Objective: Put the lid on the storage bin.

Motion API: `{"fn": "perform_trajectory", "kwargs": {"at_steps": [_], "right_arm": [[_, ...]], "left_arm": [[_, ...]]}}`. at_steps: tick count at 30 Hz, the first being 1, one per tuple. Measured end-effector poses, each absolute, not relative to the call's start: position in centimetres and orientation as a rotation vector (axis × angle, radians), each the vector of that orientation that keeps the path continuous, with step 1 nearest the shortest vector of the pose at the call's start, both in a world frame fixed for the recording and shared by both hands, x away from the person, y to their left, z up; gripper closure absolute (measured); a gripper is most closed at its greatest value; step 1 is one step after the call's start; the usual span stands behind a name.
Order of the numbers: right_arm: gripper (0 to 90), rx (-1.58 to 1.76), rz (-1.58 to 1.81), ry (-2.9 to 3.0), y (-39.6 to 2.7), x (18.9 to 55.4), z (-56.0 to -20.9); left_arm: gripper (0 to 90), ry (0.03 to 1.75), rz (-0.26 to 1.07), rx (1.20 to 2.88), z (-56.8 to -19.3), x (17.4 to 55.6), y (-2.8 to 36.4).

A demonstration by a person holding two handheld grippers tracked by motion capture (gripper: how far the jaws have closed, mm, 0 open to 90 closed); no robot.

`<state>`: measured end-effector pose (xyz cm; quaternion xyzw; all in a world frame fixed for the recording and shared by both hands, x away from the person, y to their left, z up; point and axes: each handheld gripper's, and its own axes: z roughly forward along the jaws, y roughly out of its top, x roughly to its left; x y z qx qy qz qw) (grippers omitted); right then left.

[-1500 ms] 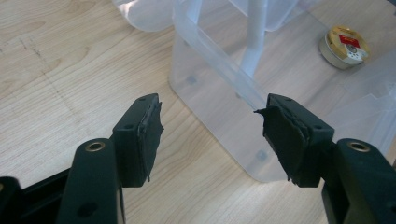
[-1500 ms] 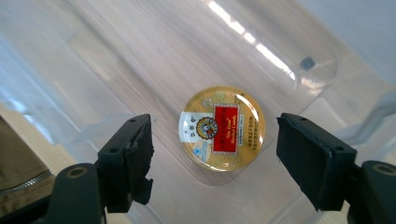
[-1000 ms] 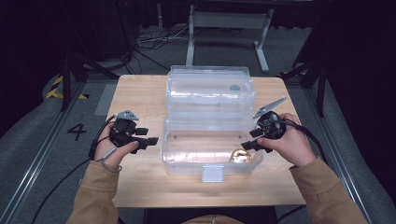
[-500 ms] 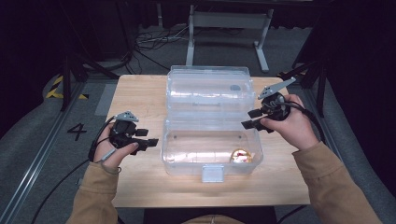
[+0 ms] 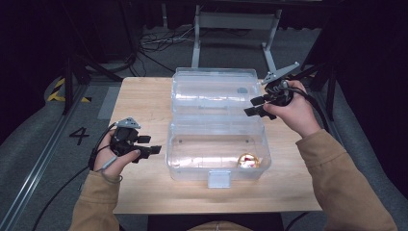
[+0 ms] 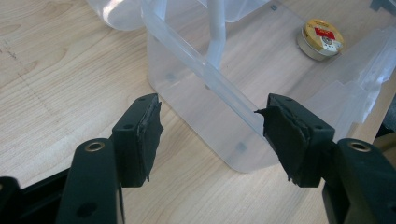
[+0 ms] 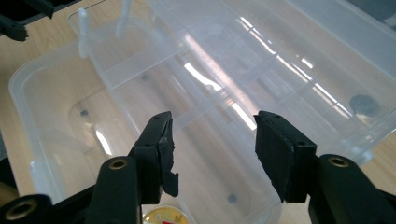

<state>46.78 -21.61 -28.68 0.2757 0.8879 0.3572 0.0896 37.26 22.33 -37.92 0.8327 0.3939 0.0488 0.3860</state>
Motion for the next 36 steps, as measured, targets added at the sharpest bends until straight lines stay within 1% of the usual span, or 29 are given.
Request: {"fn": "perform_trajectory", "kwargs": {"at_steps": [9, 17, 22, 28, 29, 31, 33, 36], "right_arm": [[47.3, 0.769, 1.093, 2.630, -20.7, 48.9, -28.5], [52.0, 0.684, 1.090, 2.680, -19.2, 50.9, -29.3], [57.6, 0.651, 1.089, 2.723, -18.6, 51.9, -30.0], [61.6, 0.590, 1.063, 2.763, -18.0, 52.4, -30.7], [63.1, 0.587, 1.065, 2.765, -17.9, 52.4, -30.7], [71.6, 0.579, 1.078, 2.783, -17.8, 52.4, -30.7], [76.2, 0.567, 1.079, 2.800, -17.7, 52.3, -30.7], [78.1, 0.559, 1.071, 2.809, -17.7, 52.3, -30.7]], "left_arm": [[37.5, 0.996, 0.129, 2.129, -38.0, 36.9, 22.3], [37.5, 0.988, 0.123, 2.134, -38.1, 36.7, 22.1], [37.5, 0.981, 0.120, 2.134, -38.0, 36.5, 22.0], [37.5, 0.972, 0.120, 2.146, -38.1, 36.4, 21.6], [37.4, 0.966, 0.121, 2.150, -38.1, 36.4, 21.6], [37.5, 0.966, 0.118, 2.151, -38.1, 36.4, 21.5], [37.5, 0.963, 0.118, 2.150, -38.1, 36.4, 21.3], [37.5, 0.948, 0.116, 2.155, -38.0, 36.3, 21.0]]}}
